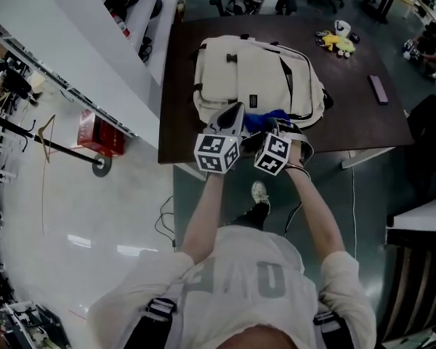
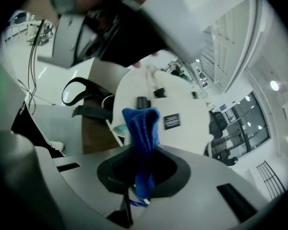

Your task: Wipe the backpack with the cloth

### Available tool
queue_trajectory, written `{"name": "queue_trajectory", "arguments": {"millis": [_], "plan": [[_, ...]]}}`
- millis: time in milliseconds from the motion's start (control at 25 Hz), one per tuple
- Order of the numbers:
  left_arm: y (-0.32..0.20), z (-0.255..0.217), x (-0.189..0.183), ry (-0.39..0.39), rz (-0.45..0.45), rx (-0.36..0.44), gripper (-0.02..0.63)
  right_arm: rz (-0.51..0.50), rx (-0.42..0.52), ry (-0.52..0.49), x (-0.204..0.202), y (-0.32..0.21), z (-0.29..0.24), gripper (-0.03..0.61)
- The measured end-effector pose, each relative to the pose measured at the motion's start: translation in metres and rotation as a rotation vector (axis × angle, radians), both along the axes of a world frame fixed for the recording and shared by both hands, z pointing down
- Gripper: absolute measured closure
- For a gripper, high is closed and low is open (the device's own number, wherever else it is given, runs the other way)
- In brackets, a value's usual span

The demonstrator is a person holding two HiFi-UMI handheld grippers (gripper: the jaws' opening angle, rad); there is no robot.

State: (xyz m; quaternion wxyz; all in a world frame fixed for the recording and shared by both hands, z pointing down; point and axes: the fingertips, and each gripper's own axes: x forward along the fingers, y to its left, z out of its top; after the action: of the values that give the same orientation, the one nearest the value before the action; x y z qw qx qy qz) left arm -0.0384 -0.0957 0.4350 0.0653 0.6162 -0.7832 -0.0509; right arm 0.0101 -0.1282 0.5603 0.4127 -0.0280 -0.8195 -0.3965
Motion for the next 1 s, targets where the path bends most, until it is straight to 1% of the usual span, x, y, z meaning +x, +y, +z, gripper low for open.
{"name": "queue_trajectory", "arguments": {"millis": [80, 160, 240, 320, 440, 520, 600, 720, 800, 840, 920, 960, 1000], "plan": [[-0.010, -0.002, -0.002, 0.002, 0.002, 0.004, 0.609, 0.028, 0.029, -0.076, -0.008, -0.029, -0.038, 0.537], [-0.022, -0.007, -0.006, 0.033, -0.003, 0.033, 0.609, 0.058, 0.062, -0.133, -0.017, -0.063, -0.074, 0.537], [-0.037, -0.012, -0.011, 0.065, -0.005, 0.067, 0.609, 0.082, 0.082, -0.171, -0.028, -0.096, -0.098, 0.537], [-0.055, -0.017, -0.019, 0.063, -0.009, 0.073, 0.609, 0.097, 0.105, -0.183, -0.039, -0.130, -0.110, 0.537], [-0.081, -0.021, -0.040, 0.049, -0.035, 0.083, 0.609, 0.097, 0.138, -0.159, -0.061, -0.180, -0.115, 0.537], [-0.096, -0.025, -0.057, 0.047, -0.059, 0.104, 0.609, 0.086, 0.152, -0.140, -0.080, -0.206, -0.116, 0.537], [-0.114, -0.028, -0.070, 0.041, -0.065, 0.103, 0.609, 0.080, 0.162, -0.123, -0.099, -0.229, -0.116, 0.537], [-0.140, -0.021, -0.083, 0.040, -0.070, 0.065, 0.609, 0.068, 0.155, -0.101, -0.128, -0.258, -0.109, 0.537], [-0.151, -0.012, -0.089, 0.032, -0.081, 0.024, 0.609, 0.050, 0.151, -0.077, -0.146, -0.270, -0.098, 0.537], [-0.157, -0.009, -0.089, 0.011, -0.077, 0.003, 0.609, 0.039, 0.146, -0.063, -0.153, -0.273, -0.092, 0.537], [-0.168, -0.006, -0.089, -0.055, -0.050, -0.031, 0.609, 0.012, 0.133, -0.035, -0.165, -0.275, -0.079, 0.537], [-0.173, -0.006, -0.091, -0.075, -0.043, -0.043, 0.609, -0.003, 0.133, -0.023, -0.169, -0.274, -0.072, 0.537], [-0.176, -0.006, -0.095, -0.077, -0.045, -0.047, 0.609, -0.017, 0.137, -0.012, -0.173, -0.273, -0.067, 0.537]]}}
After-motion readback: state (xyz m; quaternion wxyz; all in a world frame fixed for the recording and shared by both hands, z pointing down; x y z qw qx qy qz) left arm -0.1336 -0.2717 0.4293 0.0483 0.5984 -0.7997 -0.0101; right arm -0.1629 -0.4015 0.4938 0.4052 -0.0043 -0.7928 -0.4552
